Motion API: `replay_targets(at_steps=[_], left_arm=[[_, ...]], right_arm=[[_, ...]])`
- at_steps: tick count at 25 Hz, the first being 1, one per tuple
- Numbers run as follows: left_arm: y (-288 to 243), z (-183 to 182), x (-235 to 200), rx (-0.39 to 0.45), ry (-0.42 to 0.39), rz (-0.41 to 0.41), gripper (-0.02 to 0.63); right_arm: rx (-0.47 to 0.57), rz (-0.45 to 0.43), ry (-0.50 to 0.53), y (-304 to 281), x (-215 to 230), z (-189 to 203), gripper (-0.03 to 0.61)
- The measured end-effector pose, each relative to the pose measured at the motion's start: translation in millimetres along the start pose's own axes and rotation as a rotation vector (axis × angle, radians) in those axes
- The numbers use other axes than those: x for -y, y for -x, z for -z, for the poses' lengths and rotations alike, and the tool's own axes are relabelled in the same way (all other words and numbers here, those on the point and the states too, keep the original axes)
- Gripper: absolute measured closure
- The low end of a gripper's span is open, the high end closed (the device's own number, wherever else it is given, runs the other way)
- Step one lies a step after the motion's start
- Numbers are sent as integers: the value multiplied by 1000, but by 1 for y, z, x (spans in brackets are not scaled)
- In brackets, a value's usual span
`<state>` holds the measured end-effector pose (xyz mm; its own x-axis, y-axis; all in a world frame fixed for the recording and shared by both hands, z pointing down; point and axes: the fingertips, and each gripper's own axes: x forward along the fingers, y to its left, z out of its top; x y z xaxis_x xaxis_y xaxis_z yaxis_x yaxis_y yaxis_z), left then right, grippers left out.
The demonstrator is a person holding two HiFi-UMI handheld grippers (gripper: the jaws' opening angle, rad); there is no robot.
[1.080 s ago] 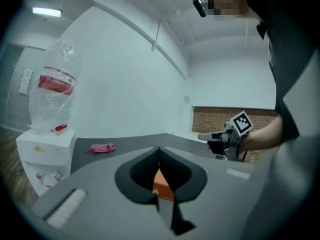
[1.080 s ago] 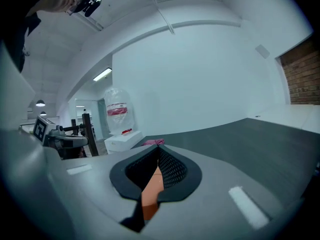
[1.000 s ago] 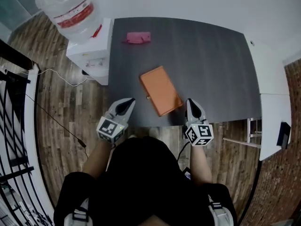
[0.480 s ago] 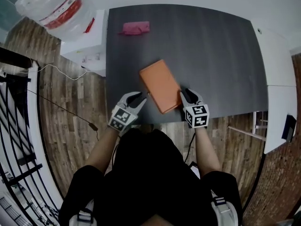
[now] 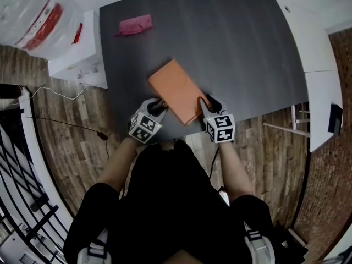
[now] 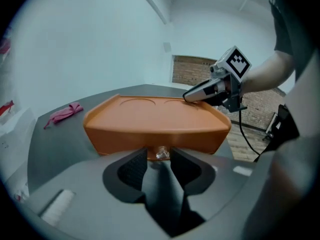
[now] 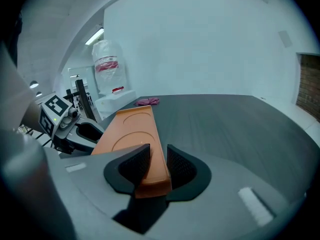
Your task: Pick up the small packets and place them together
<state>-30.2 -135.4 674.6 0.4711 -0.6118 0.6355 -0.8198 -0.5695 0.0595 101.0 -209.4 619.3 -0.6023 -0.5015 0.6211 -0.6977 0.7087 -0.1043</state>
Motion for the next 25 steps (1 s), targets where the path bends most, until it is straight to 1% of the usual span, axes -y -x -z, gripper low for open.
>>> replay_targets(at_steps=[3,6,13,15,19,25], left_arm=[[-3,2,0,-13,-9,18,475],[-5,3,4,-27,-27,26,518],[-9,1,3,-61,-69,39,518],[-11,-1,-1,-68,-88,38,538],[-16,-8,-14,-81,-101,34,538],[-21,-13,-32,-103,-144,28,538]], right_arm=[[7,9,-21,-1,-1,0,469],[9,20,-29,1,0,1,468],[6,56,-59,4,3,3,469],[4,55,-62,4,1,4,471],[-2,48,-76,8,-3,7,471],[-8,27,-133,12,-15,11,469]])
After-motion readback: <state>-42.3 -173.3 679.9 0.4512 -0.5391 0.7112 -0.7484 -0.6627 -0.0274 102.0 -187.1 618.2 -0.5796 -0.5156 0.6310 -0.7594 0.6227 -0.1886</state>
